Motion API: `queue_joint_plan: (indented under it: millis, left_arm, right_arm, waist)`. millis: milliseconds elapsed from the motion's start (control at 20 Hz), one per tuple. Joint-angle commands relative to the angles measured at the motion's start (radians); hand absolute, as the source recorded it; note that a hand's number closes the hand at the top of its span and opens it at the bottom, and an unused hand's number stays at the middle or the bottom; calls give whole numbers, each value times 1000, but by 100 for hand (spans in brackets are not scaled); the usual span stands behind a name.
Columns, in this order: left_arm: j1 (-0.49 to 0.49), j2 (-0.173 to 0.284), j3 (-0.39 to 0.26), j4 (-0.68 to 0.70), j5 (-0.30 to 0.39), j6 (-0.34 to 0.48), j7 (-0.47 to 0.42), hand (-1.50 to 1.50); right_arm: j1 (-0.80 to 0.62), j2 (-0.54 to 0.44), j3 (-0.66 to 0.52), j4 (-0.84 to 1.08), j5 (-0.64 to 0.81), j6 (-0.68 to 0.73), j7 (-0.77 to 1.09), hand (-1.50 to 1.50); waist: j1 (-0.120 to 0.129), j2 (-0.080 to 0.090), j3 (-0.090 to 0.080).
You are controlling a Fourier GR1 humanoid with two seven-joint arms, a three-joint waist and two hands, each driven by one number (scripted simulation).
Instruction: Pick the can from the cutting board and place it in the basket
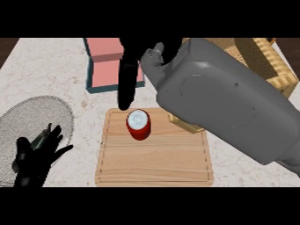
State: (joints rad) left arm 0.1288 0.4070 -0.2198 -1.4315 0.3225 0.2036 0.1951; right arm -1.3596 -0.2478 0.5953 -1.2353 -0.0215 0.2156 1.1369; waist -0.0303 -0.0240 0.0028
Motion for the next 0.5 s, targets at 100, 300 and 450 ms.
queue_joint_plan:
  millis: [100, 300, 450]
  left_arm:
    - [-8, 22, 24, 61, 6, -37, 0, 0]
    - [9, -18, -14, 56, -31, -6, -7, 0]
    - [21, -9, 7, 71, -17, -29, -18, 0]
  right_arm:
    - [-36, -55, -14, -75, -125, 159, 240, -150]
    - [-2, -44, 24, -112, -133, 104, 254, -150]
    - [57, -72, 37, -172, -110, 53, 248, -150]
  waist:
    - [2, 12, -4]
    - [11, 15, -4]
    - [11, 15, -4]
